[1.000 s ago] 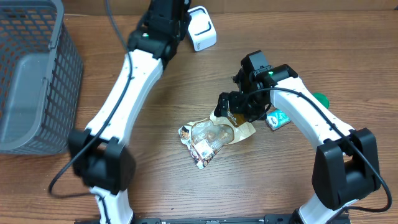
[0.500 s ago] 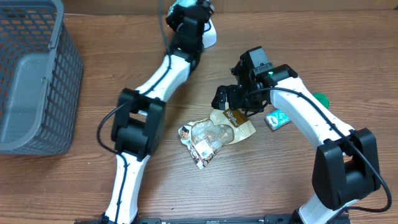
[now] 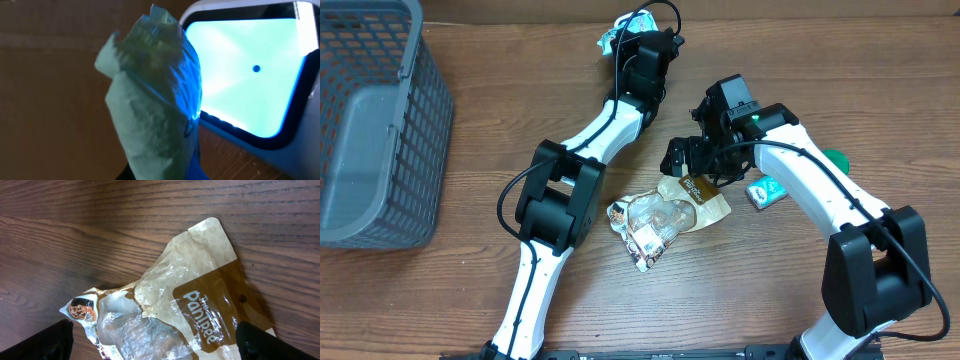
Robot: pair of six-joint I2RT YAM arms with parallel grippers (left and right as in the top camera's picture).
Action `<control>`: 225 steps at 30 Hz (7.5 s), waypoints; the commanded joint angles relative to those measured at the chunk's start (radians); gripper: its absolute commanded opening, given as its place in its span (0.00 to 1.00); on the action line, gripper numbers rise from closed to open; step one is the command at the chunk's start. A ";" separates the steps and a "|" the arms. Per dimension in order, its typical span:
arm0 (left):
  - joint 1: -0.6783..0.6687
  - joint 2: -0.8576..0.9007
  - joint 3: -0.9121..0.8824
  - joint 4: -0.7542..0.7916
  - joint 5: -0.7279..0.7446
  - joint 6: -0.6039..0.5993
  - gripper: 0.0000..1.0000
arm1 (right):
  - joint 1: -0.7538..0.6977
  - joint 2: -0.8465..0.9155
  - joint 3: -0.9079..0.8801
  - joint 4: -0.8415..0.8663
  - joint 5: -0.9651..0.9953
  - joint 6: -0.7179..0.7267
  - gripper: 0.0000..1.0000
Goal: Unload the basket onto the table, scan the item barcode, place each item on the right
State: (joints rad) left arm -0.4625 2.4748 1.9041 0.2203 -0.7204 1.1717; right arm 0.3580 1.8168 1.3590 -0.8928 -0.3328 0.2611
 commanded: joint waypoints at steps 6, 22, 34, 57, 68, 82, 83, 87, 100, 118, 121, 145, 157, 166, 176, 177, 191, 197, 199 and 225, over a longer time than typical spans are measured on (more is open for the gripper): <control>0.015 -0.127 0.021 -0.008 -0.055 -0.204 0.04 | 0.000 -0.006 0.005 0.002 0.007 -0.004 1.00; 0.182 -0.448 -0.012 -1.277 0.852 -1.377 0.10 | 0.000 -0.006 0.005 0.002 0.007 -0.004 1.00; 0.195 -0.423 -0.254 -1.267 0.875 -1.381 0.21 | 0.000 -0.006 0.005 0.002 0.008 -0.004 1.00; 0.254 -0.426 0.017 -1.373 1.024 -1.389 1.00 | 0.000 -0.006 0.005 0.003 0.008 -0.004 1.00; 0.253 -0.425 0.015 -1.374 1.024 -1.389 0.99 | 0.000 -0.006 0.005 0.003 0.008 -0.004 1.00; 0.253 -0.425 0.015 -1.374 1.024 -1.389 0.99 | 0.002 -0.111 0.003 0.002 0.007 -0.004 1.00; 0.253 -0.425 0.015 -1.374 1.024 -1.389 0.99 | 0.002 -0.150 0.003 0.002 0.008 -0.004 1.00; 0.253 -0.425 0.015 -1.374 1.024 -1.389 1.00 | 0.000 -0.313 0.003 0.002 0.008 -0.004 1.00; 0.253 -0.425 0.015 -1.374 1.024 -1.389 1.00 | -0.001 -0.998 -0.019 -0.004 0.339 -0.005 1.00; 0.253 -0.425 0.015 -1.374 1.024 -1.389 0.99 | -0.284 -1.672 -0.438 -0.126 0.358 -0.011 1.00; 0.253 -0.425 0.015 -1.374 1.024 -1.389 1.00 | -0.301 -1.765 -0.553 -0.073 0.358 -0.011 1.00; 0.253 -0.425 0.015 -1.374 1.024 -1.389 0.99 | -0.315 -1.813 -1.255 1.184 0.275 -0.191 1.00; 0.253 -0.425 0.015 -1.374 1.024 -1.389 1.00 | -0.315 -1.813 -1.351 0.949 0.241 -0.191 1.00; 0.253 -0.425 0.015 -1.374 1.024 -1.389 1.00 | -0.315 -1.811 -1.351 0.816 0.245 -0.183 1.00; 0.253 -0.425 0.015 -1.374 1.024 -1.389 1.00 | -0.315 -1.810 -1.351 0.816 0.245 -0.183 1.00; 0.253 -0.425 0.015 -1.374 1.024 -1.389 0.99 | -0.315 -1.811 -1.351 0.816 0.245 -0.183 1.00; 0.241 -0.454 0.015 -1.373 1.018 -1.389 1.00 | -0.315 -1.811 -1.351 0.816 0.245 -0.183 1.00; 0.240 -0.631 0.015 -1.341 0.788 -1.389 1.00 | -0.315 -1.810 -1.351 0.816 0.245 -0.183 1.00; 0.241 -0.698 0.015 -1.346 0.758 -1.383 0.99 | -0.315 -1.810 -1.351 0.816 0.245 -0.183 1.00; 0.362 -1.635 -1.148 -0.476 0.758 -1.351 1.00 | -0.315 -1.811 -1.351 0.816 0.245 -0.183 1.00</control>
State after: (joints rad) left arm -0.1394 0.9375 0.8757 -0.3485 -0.0250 -0.1993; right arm 0.0463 0.0120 0.0185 -0.0795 -0.0818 0.0780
